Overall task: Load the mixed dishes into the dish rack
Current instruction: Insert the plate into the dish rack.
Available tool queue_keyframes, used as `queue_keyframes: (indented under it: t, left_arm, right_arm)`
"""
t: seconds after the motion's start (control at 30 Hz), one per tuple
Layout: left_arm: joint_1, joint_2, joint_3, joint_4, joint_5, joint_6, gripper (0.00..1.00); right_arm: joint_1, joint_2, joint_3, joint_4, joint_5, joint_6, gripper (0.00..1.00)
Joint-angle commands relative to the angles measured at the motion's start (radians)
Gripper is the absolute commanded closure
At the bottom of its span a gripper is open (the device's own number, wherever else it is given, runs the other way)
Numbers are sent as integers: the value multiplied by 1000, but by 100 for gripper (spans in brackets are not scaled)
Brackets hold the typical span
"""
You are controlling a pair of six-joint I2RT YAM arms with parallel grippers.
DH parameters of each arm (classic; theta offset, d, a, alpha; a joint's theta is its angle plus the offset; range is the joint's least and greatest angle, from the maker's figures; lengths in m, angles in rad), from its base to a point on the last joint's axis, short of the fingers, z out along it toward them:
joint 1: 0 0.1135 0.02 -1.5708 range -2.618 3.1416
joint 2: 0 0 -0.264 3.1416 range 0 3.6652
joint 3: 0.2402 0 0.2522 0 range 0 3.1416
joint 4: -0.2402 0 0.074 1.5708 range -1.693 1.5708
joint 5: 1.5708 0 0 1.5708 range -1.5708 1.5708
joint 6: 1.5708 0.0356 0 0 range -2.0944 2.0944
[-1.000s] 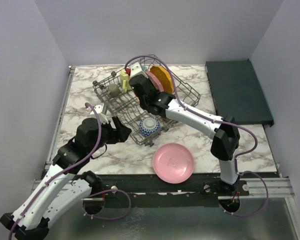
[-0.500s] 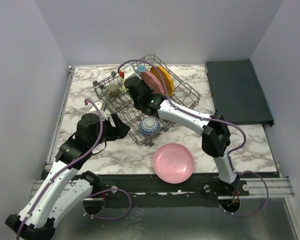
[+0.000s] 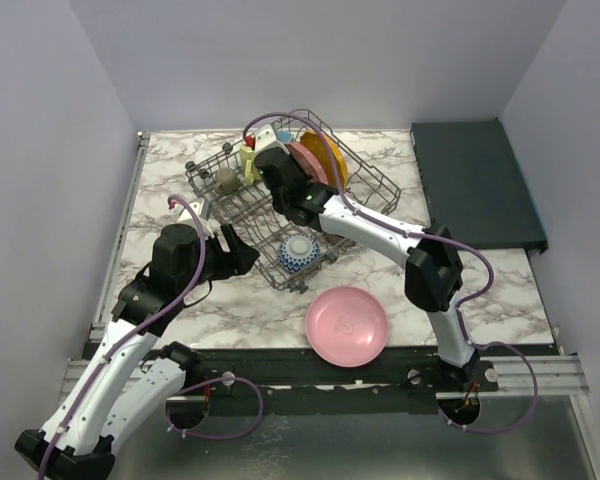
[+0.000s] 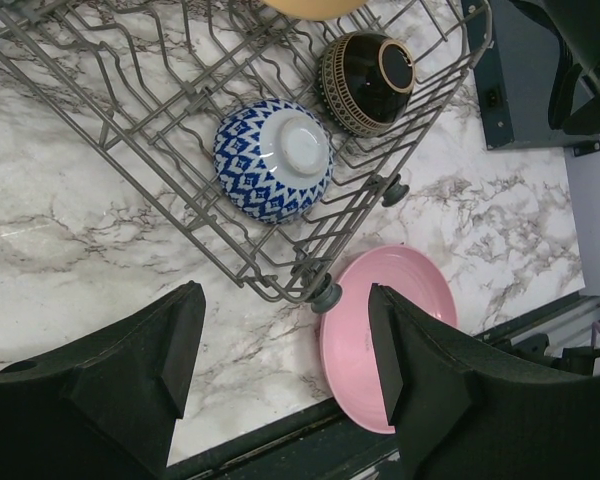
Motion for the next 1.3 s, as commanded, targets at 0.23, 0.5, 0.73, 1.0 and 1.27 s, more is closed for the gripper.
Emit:
queue_keyframes:
  t: [0.23,0.5,0.73,1.0,1.27]
  left_arm:
    - [21,4,-15,24,34,18,28]
    - [27,5,-17,25,37,12,28]
    - [30,5,-18,27,40,14,28]
    - [35,9,-18,27,45,14,28]
    - [48,18,-18,29,57,15,28]
  right_arm:
    - [-14,34,-23,6,-39,86,100]
    - [-16,44,-48,-1,-41,104,100]
    - [-17,47,-58,-8,-48,122,100]
    - [-17,49,-93,-30,-59,178,100]
    - [-17,49,-121,-41,-72,208,100]
